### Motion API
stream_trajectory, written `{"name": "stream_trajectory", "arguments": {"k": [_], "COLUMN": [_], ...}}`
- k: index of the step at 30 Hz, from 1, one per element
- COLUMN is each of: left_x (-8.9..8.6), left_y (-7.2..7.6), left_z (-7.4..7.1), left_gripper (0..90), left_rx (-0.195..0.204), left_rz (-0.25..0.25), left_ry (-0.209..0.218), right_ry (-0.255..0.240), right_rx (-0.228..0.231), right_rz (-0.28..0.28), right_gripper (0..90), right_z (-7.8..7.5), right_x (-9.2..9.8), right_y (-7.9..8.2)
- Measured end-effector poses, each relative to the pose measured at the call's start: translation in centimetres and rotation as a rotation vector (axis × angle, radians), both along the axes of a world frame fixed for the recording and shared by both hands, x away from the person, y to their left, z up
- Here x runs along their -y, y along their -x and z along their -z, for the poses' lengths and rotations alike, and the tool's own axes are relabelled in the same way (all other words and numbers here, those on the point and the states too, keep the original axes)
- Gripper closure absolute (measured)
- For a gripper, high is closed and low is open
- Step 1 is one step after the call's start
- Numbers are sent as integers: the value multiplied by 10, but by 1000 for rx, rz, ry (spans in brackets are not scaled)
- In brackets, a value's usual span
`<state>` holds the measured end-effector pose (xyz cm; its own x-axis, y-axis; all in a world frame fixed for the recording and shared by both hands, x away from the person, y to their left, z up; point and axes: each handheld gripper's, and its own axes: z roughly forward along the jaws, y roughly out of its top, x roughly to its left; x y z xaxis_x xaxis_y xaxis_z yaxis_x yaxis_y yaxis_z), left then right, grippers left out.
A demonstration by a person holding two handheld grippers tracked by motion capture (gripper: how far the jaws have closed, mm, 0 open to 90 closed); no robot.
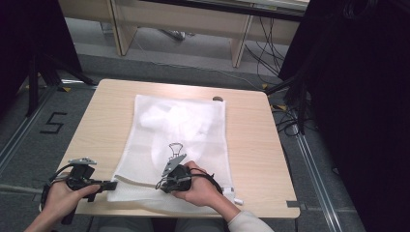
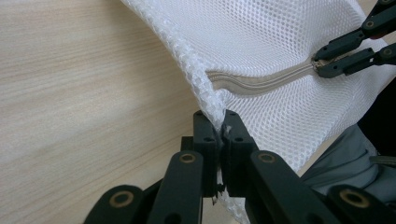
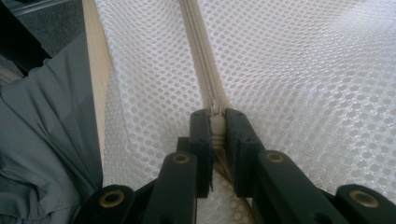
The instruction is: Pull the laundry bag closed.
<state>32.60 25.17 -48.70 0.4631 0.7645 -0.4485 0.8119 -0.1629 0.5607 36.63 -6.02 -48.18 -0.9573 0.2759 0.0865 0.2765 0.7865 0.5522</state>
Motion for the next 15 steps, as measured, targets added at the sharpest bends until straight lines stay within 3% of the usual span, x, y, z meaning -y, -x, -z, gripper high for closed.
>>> {"name": "stream_trajectory", "arguments": {"k": [15], "left_x": [1], "left_y": [0], "left_z": [1], "left_gripper": [857], "left_rx": [12], "left_rz": [-14], "left_ry": [6], "right_ry": [6], "right_rx": [-3], "right_rz": [7], "right_gripper": [827], "right_z": [0], "right_x": [6], "right_y": [2]}}
